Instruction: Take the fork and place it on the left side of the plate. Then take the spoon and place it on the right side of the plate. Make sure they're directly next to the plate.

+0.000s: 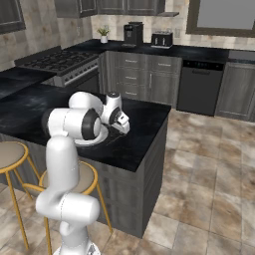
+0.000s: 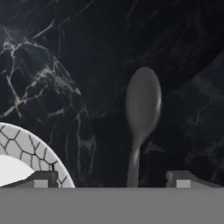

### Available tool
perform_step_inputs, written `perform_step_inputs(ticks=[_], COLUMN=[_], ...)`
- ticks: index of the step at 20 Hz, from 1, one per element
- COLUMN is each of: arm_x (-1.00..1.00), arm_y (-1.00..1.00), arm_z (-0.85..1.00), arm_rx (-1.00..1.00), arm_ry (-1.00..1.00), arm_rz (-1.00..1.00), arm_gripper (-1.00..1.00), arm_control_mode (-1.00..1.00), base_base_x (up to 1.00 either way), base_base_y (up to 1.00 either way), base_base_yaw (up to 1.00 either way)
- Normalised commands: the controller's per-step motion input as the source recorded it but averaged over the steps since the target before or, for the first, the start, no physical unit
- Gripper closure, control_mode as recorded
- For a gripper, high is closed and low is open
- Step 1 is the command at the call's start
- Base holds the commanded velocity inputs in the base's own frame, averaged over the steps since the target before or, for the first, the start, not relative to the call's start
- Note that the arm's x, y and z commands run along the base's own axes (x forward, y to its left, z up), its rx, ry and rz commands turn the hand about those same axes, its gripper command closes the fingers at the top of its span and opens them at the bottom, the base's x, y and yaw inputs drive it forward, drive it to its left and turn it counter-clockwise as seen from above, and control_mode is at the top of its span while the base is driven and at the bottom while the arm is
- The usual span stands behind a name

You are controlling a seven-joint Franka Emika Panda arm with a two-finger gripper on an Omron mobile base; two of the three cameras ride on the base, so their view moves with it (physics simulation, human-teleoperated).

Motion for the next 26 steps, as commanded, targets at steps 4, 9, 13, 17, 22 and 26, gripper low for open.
perform_step_inputs(ticks=[4, 9, 13, 17, 22, 26], arm_x=[-0.63, -0.81, -0.88, -0.82, -0.83, -0.88], arm_y=[0.00, 0.00, 0.00, 0.00, 0.00, 0.00], arm_z=[0.39, 0.28, 0.30, 0.42, 0.42, 0.37], arm_rx=[0.00, 0.00, 0.00, 0.00, 0.00, -0.02], arm_ry=[-0.07, -0.02, -0.03, -0.01, 0.00, 0.00], arm_rz=[-0.02, -0.01, 0.00, 0.00, 0.00, 0.01], arm_gripper=[-1.00, -1.00, -1.00, -1.00, -1.00, -1.00], arm_control_mode=[-1.00, -1.00, -1.00, -1.00, -1.00, -1.00], base_base_x=[0.00, 0.00, 0.00, 0.00, 0.00, 0.00], base_base_y=[0.00, 0.00, 0.00, 0.00, 0.00, 0.00], base_base_yaw=[0.00, 0.00, 0.00, 0.00, 0.00, 0.00])
